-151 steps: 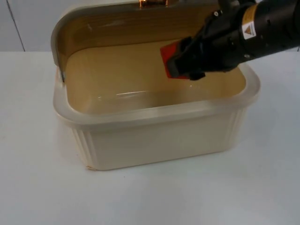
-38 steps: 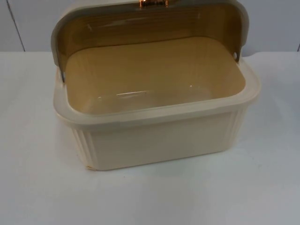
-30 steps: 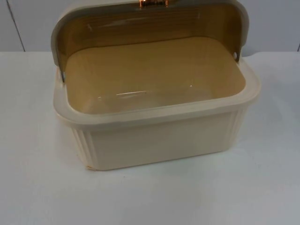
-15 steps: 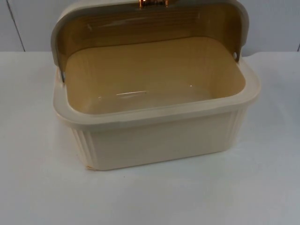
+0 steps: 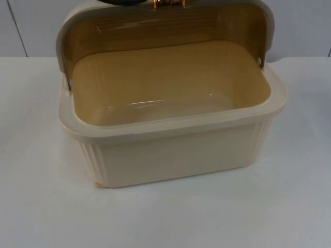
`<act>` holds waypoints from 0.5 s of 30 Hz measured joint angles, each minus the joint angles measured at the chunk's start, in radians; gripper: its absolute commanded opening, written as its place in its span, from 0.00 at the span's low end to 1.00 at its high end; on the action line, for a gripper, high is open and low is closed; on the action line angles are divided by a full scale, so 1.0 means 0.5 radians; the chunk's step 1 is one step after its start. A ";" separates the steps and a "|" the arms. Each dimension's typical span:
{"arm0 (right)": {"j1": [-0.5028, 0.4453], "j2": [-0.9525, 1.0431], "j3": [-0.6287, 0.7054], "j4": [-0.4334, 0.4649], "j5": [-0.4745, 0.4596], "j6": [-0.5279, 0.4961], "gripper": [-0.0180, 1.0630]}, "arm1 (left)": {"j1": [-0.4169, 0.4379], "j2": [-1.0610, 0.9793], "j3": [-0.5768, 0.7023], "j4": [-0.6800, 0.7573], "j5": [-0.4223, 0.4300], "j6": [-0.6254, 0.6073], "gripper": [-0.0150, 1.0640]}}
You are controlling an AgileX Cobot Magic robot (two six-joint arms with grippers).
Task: Open the box lid with the left hand, place the block into the box with the right hand, then close the box lid with the left hand.
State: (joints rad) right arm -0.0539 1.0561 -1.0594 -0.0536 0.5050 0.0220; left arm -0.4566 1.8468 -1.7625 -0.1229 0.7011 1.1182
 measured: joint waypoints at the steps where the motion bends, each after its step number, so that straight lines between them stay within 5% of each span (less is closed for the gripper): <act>1: 0.000 0.000 0.000 0.000 0.000 0.000 0.98 | 0.000 0.012 0.000 0.000 0.000 0.000 0.90; 9: 0.000 0.000 0.000 -0.009 -0.004 0.000 0.98 | 0.000 0.066 0.000 0.013 -0.008 0.000 0.82; 14: 0.000 0.000 0.000 -0.016 -0.004 0.000 0.98 | 0.000 0.069 0.000 0.013 -0.008 0.000 0.42; 15: 0.000 0.000 0.000 -0.016 -0.004 0.000 0.98 | 0.000 0.069 0.000 0.013 -0.008 -0.004 0.42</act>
State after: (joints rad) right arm -0.0539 1.0561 -1.0594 -0.0618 0.5029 0.0220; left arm -0.4566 1.8815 -1.7625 -0.1164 0.6972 1.1162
